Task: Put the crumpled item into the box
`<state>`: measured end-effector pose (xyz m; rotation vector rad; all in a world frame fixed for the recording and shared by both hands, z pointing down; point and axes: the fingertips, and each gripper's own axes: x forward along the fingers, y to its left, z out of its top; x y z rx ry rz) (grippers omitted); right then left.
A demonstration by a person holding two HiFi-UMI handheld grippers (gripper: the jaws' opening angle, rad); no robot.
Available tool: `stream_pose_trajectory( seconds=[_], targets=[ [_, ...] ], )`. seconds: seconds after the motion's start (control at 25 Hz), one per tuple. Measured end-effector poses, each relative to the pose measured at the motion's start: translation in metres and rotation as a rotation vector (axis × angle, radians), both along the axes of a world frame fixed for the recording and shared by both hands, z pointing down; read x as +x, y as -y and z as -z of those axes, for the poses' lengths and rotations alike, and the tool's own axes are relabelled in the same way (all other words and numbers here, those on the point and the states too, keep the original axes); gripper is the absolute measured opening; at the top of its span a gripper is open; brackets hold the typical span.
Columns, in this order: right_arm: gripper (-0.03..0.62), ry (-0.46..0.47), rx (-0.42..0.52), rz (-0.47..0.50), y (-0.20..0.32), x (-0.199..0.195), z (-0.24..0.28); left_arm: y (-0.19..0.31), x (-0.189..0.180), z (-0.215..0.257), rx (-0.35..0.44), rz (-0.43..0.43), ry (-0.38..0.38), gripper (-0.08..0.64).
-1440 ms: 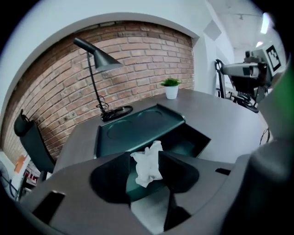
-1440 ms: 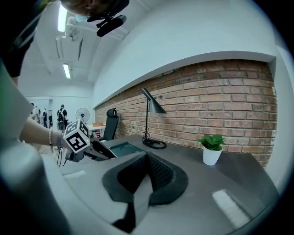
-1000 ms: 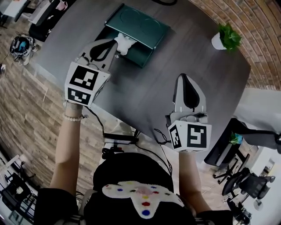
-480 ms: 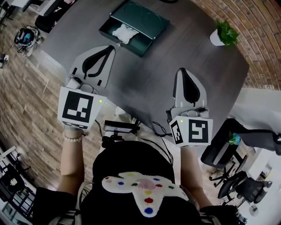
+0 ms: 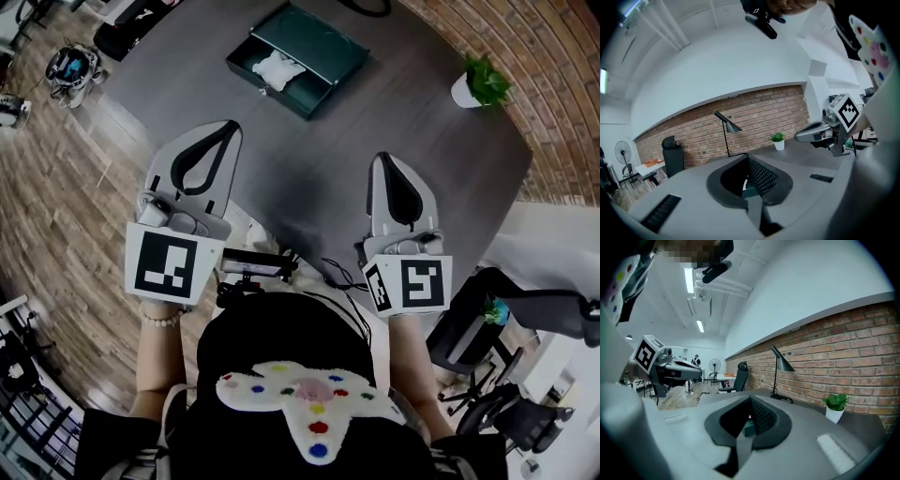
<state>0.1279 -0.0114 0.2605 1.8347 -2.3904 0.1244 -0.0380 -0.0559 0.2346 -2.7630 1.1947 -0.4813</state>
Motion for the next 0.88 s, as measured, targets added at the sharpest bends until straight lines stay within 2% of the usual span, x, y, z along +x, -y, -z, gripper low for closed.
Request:
stream_pose_trajectory(
  seconds=[0.44, 0.88],
  targets=[
    [0.008, 0.015, 0.025, 0.080, -0.008, -0.020, 0.009, -0.027, -0.015, -0.004, -0.032, 0.043, -0.016, 0.006],
    [0.008, 0.008, 0.017, 0.094, -0.013, -0.026, 0.007, -0.036, -0.015, -0.009, -0.037, 0.038, -0.019, 0.006]
  ],
)
